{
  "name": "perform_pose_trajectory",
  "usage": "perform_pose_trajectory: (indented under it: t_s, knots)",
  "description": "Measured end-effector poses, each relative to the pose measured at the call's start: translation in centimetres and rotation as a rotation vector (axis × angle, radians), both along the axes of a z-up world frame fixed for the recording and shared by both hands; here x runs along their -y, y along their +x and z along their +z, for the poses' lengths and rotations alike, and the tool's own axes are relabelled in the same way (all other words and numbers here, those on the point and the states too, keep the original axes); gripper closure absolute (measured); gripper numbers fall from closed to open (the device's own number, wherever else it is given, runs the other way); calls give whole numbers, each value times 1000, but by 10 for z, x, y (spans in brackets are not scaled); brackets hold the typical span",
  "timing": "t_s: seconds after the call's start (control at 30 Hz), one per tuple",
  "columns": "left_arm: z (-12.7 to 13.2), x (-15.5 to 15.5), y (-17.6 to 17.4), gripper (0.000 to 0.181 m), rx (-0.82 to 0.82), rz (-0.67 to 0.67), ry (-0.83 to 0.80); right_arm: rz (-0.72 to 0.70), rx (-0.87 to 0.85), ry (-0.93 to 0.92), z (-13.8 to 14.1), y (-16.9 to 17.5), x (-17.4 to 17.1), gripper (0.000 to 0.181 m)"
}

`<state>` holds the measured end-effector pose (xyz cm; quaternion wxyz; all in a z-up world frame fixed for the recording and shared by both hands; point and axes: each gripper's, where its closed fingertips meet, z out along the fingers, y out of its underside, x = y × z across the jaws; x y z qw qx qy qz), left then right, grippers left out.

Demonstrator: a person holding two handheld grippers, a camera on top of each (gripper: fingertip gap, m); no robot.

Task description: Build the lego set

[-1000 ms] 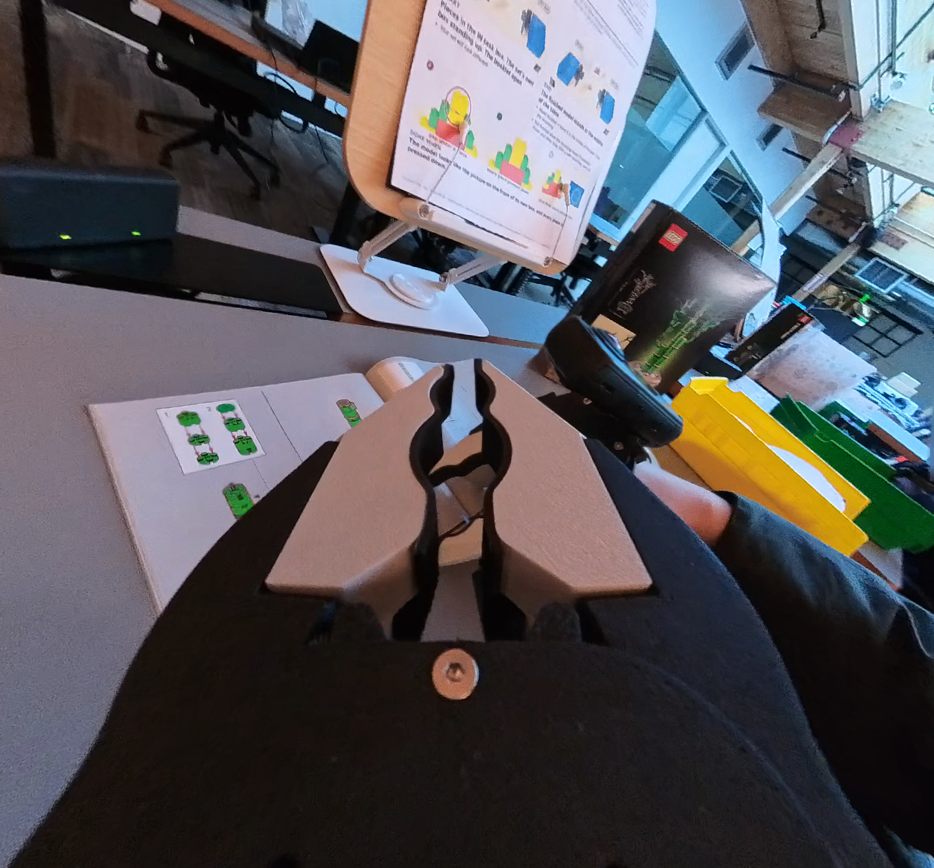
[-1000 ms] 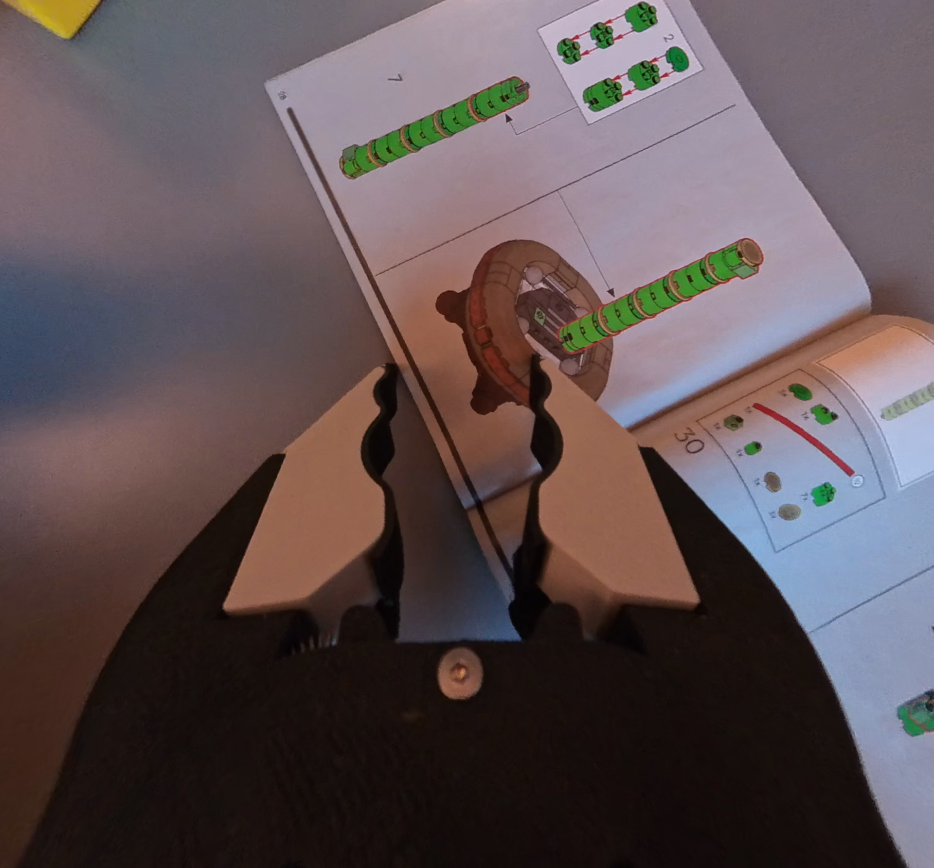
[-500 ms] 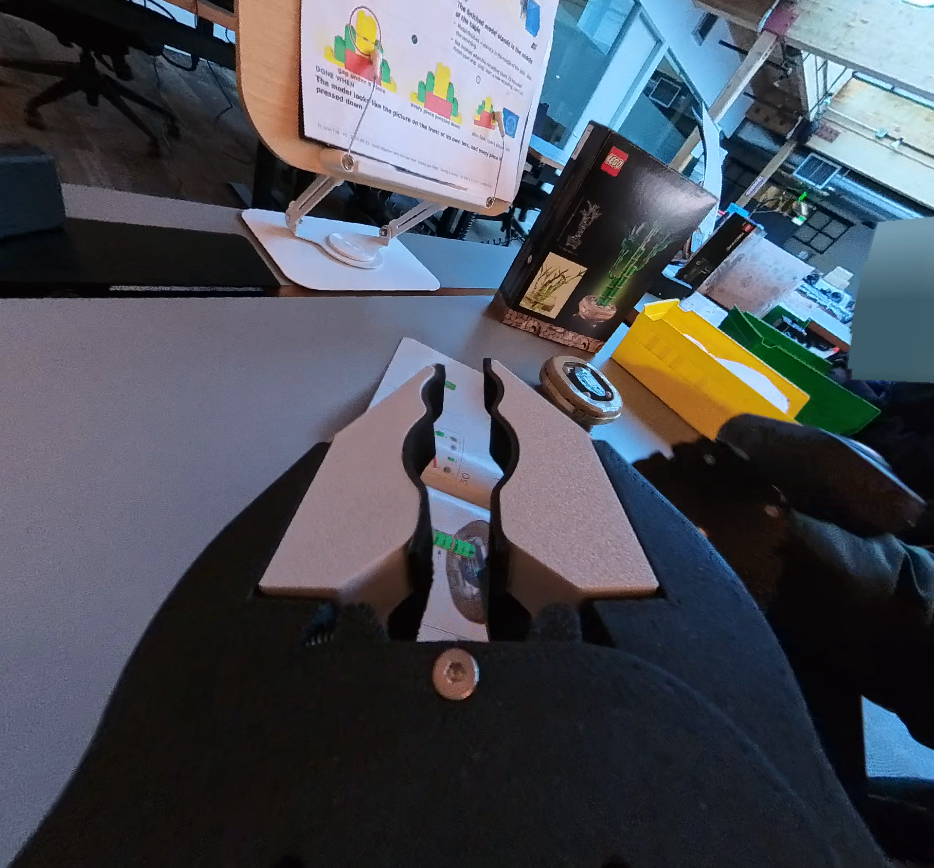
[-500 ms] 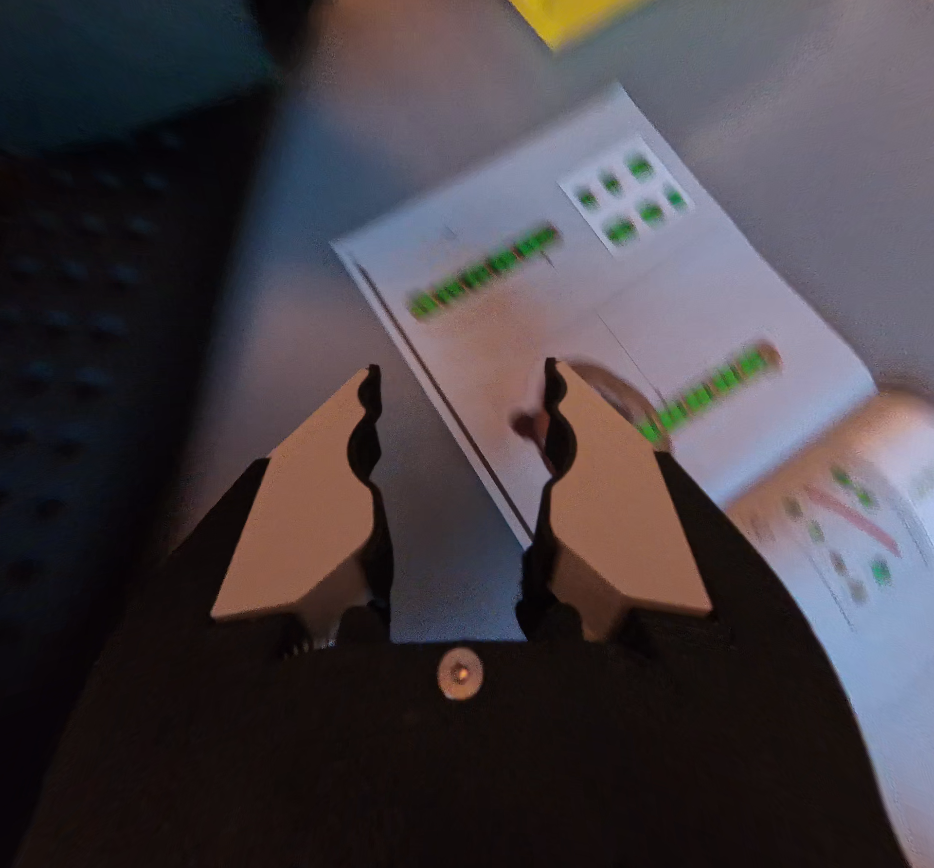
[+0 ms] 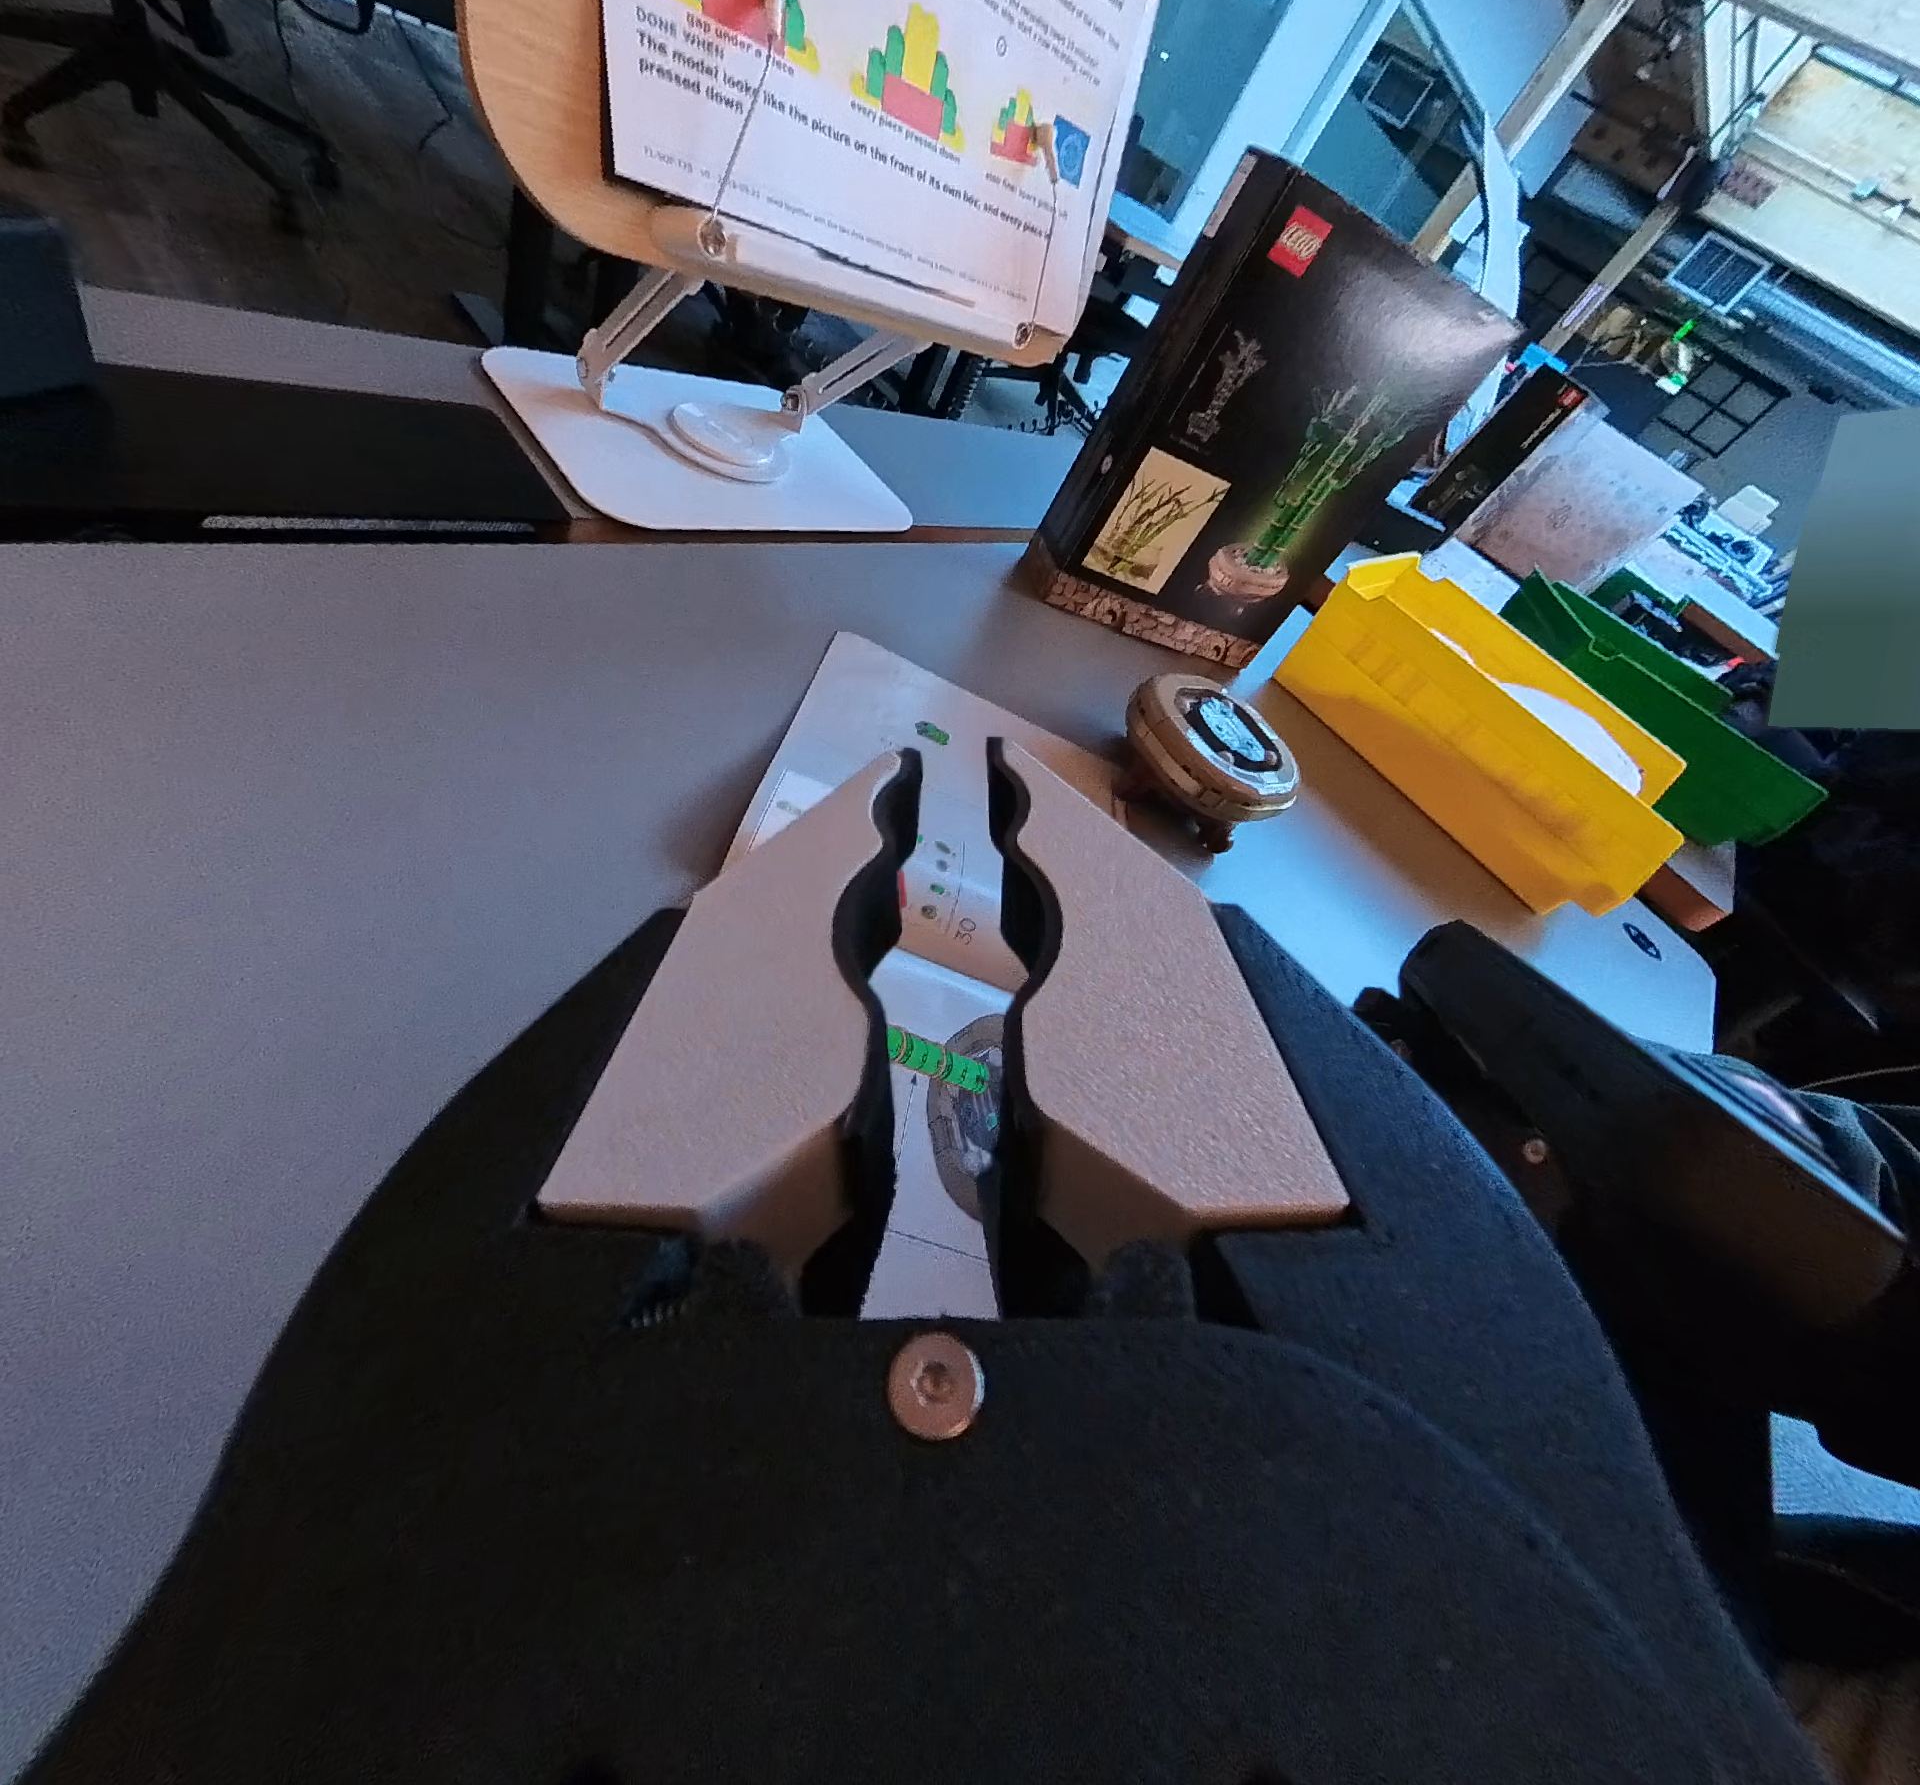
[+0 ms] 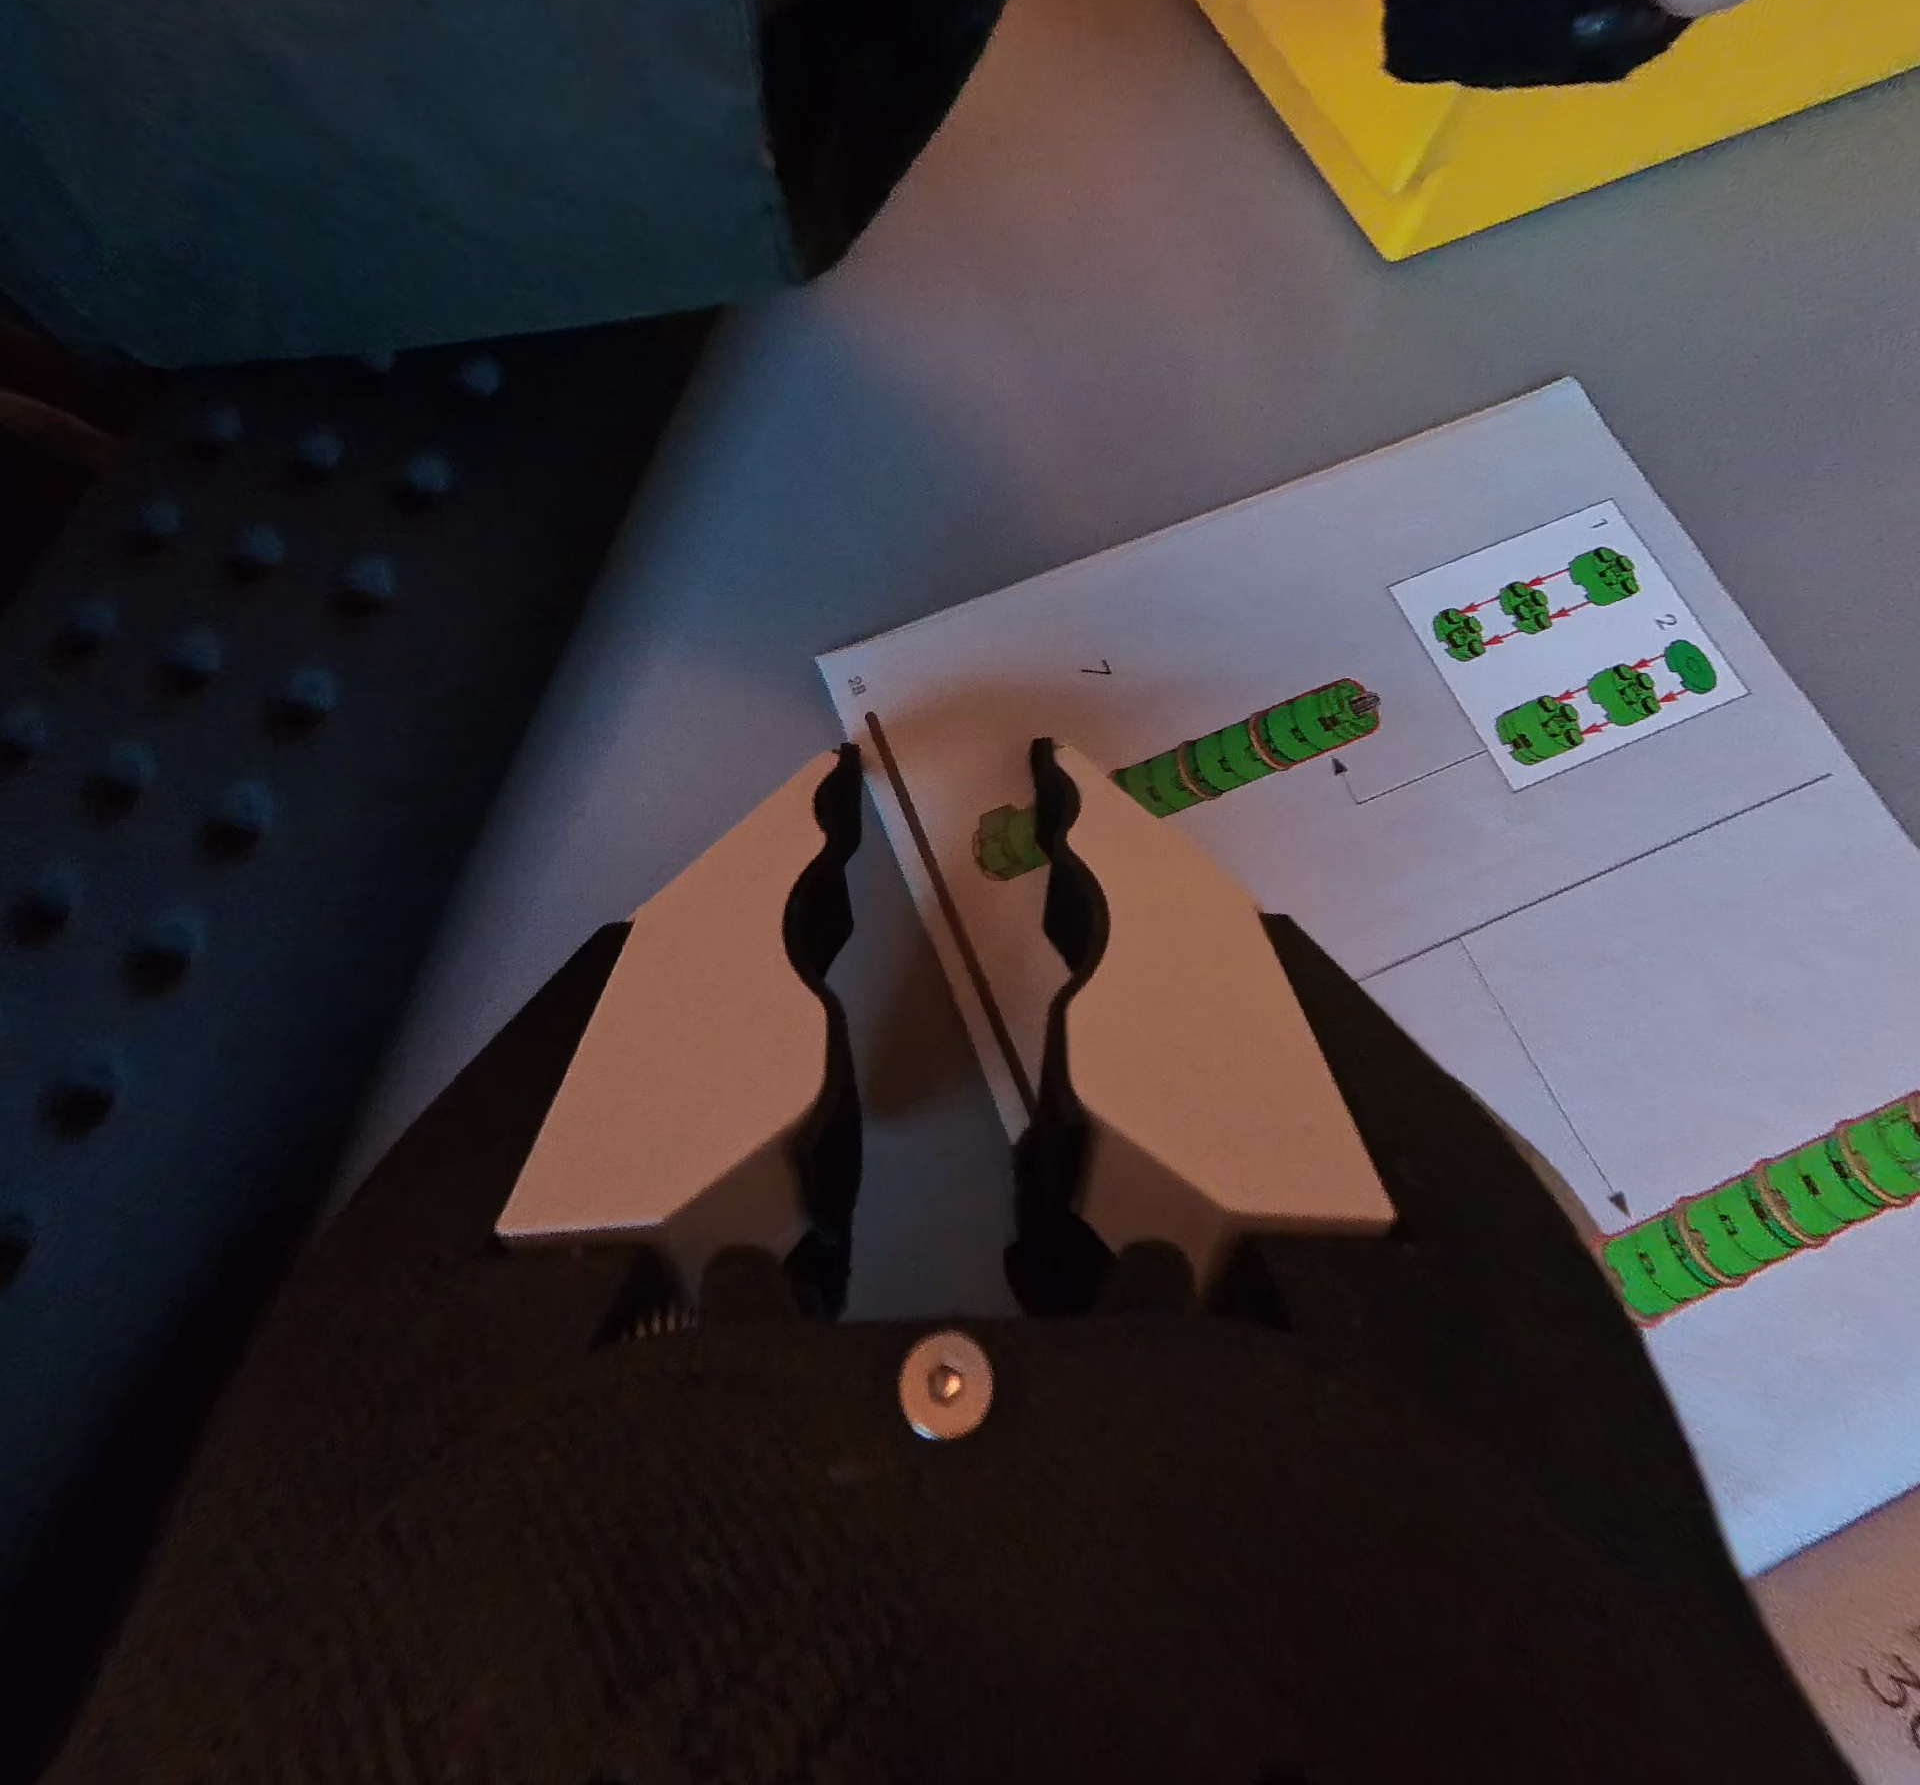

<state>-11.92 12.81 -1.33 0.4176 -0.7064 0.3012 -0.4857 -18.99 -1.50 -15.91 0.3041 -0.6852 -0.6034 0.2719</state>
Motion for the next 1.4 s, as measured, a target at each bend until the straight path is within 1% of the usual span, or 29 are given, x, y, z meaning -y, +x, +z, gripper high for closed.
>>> perform_pose_trajectory:
  t_s: [0.03, 0.07, 0.2, 0.3, 0.37, 0.47, 0.53, 0.57, 0.63, 0.67, 0.7, 0.73, 0.8, 0.83, 0.93, 0.97, 1.27, 1.3, 1.37, 1.4]
  knots:
    - [-3, -1, 0, 171, -10, 5, -15, 10, -5, -12, 1, 0, 2, 156]
    - [-7, -2, 0, 172, -17, 7, -36, 11, -15, -20, 3, 1, 3, 158]
    - [-12, -3, 1, 171, -14, -3, -75, -41, -42, 6, 9, 7, -8, 161]
    - [-16, -3, 2, 171, -39, -1, -68, -34, -97, -24, 18, 5, -4, 159]
    - [-16, -4, 1, 172, -47, 8, -60, -26, -97, -41, 17, 2, 0, 147]
    - [-14, -9, -3, 173, -54, 42, -35, -107, -51, 22, 9, -4, -9, 133]
    - [-13, -11, -5, 174, -62, 63, -20, -208, -63, 8, 10, -9, -17, 127]
    - [-13, -12, -6, 174, -66, 69, -14, -273, -74, -12, 12, -9, -21, 117]
    - [-14, -11, -5, 175, -71, 70, -10, -399, -90, -64, 16, -7, -27, 104]
    - [-14, -11, -5, 175, -73, 69, -11, -427, -107, -79, 18, -8, -26, 100]
    - [-15, -11, -5, 175, -75, 69, -12, -443, -109, -69, 18, -8, -26, 100]
    - [-15, -12, -5, 175, -77, 70, -14, -457, -77, -37, 15, -5, -28, 99]
    - [-15, -12, -6, 175, -75, 69, -19, -460, 34, 30, 2, 3, -30, 97]
    - [-15, -12, -6, 175, -72, 70, -20, -461, 51, 40, 0, 4, -31, 97]
    - [-15, -12, -6, 176, -68, 69, -23, -489, 8, -19, -3, 6, -32, 102]
    - [-15, -12, -6, 175, -70, 69, -23, -492, -8, -6, -2, 8, -35, 107]
    - [-20, -13, -6, 176, -86, 71, -26, -483, -26, 3, -2, 8, -35, 110]
    - [-20, -13, -6, 176, -87, 72, -27, -481, -27, 3, -1, 7, -35, 112]
    - [-20, -13, -6, 176, -88, 71, -29, -480, -32, 4, -1, 7, -35, 123]
    - [-21, -14, -5, 176, -89, 71, -29, -479, -34, 3, -1, 8, -36, 125]
